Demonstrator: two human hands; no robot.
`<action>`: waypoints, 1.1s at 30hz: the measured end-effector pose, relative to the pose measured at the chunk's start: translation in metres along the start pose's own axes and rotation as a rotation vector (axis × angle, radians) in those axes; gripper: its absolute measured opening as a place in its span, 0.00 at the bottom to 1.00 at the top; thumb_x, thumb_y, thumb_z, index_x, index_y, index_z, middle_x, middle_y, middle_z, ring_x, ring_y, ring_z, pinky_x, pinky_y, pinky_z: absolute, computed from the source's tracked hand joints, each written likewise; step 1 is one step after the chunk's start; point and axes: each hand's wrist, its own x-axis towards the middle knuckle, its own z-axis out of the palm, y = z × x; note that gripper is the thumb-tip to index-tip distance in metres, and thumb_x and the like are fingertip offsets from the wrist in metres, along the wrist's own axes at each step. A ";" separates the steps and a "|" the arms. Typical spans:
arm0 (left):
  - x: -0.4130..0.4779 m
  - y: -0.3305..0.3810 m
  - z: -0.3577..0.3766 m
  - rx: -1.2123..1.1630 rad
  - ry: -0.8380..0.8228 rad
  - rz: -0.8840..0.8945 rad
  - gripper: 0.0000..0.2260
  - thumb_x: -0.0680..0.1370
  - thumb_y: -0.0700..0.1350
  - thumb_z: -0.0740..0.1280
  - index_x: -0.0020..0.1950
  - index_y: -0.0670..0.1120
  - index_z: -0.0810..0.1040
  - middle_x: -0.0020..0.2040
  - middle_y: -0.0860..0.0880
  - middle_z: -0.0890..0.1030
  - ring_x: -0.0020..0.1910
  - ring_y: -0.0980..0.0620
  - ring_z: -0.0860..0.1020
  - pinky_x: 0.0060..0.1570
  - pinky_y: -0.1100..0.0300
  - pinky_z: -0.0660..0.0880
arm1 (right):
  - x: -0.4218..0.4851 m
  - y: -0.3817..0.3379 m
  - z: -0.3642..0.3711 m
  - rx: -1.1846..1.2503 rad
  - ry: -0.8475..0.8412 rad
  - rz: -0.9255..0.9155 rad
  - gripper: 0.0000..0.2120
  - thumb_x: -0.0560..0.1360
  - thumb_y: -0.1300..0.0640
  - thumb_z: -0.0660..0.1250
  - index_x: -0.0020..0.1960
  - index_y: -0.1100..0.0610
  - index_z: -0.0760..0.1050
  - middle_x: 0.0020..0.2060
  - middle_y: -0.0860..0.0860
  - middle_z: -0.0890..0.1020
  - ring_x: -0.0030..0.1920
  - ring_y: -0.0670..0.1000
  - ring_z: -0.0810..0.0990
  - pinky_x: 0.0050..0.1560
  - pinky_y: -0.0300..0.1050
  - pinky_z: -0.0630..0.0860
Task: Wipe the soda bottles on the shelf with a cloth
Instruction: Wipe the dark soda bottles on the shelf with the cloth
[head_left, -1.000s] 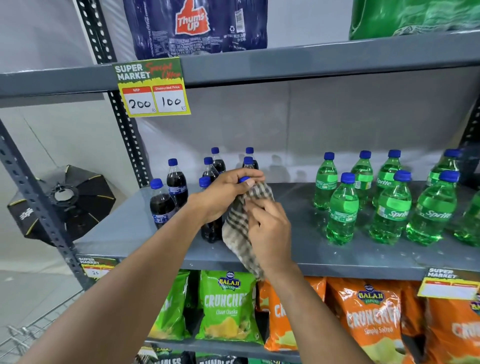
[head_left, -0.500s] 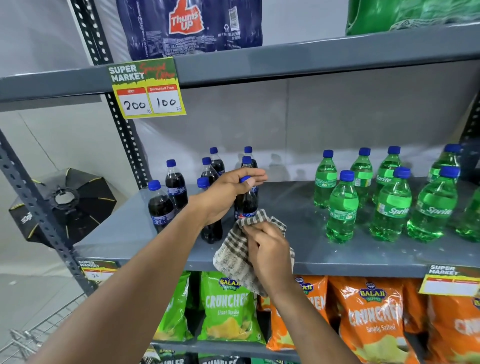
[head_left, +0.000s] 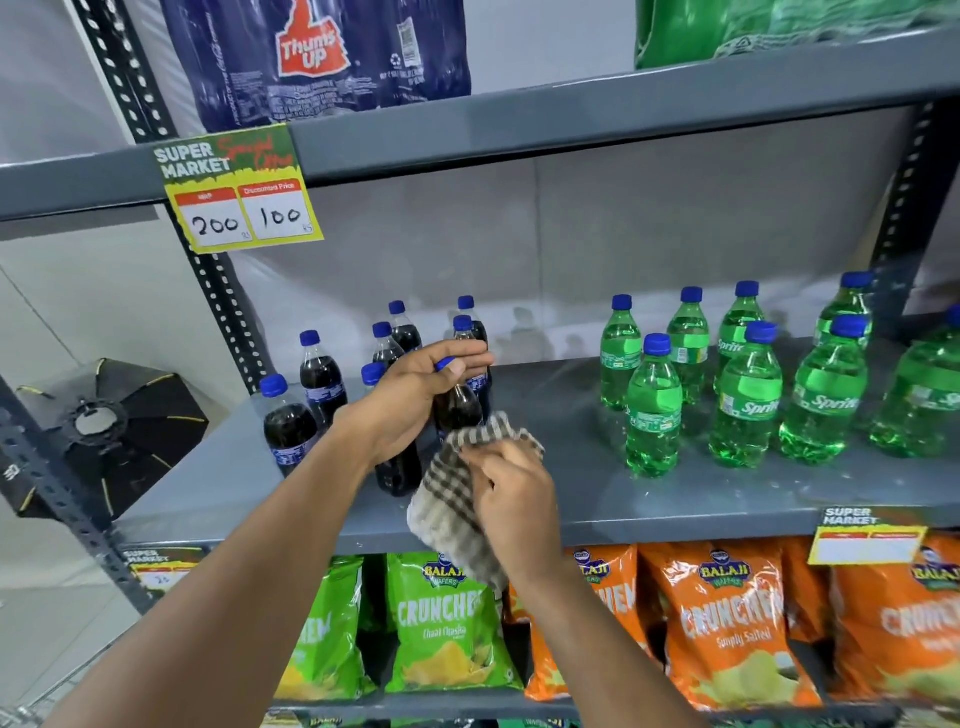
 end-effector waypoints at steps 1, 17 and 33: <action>-0.001 0.000 0.000 0.008 -0.003 0.005 0.16 0.85 0.35 0.56 0.71 0.41 0.74 0.68 0.45 0.80 0.68 0.52 0.77 0.70 0.58 0.69 | -0.007 0.001 0.000 -0.004 -0.022 0.004 0.14 0.67 0.74 0.76 0.50 0.62 0.86 0.41 0.54 0.85 0.41 0.55 0.83 0.41 0.47 0.80; -0.002 0.001 0.000 -0.013 0.013 0.000 0.15 0.85 0.34 0.56 0.68 0.42 0.76 0.67 0.44 0.81 0.68 0.50 0.77 0.68 0.57 0.72 | 0.014 -0.008 -0.001 0.037 0.018 0.066 0.11 0.72 0.72 0.72 0.51 0.61 0.85 0.45 0.55 0.86 0.47 0.58 0.84 0.47 0.52 0.82; -0.004 0.002 0.003 -0.140 -0.007 -0.051 0.15 0.84 0.34 0.57 0.65 0.44 0.78 0.65 0.41 0.82 0.62 0.47 0.81 0.59 0.56 0.79 | 0.044 -0.023 -0.005 0.056 0.037 0.060 0.11 0.72 0.71 0.72 0.51 0.60 0.86 0.45 0.53 0.86 0.46 0.55 0.83 0.47 0.50 0.81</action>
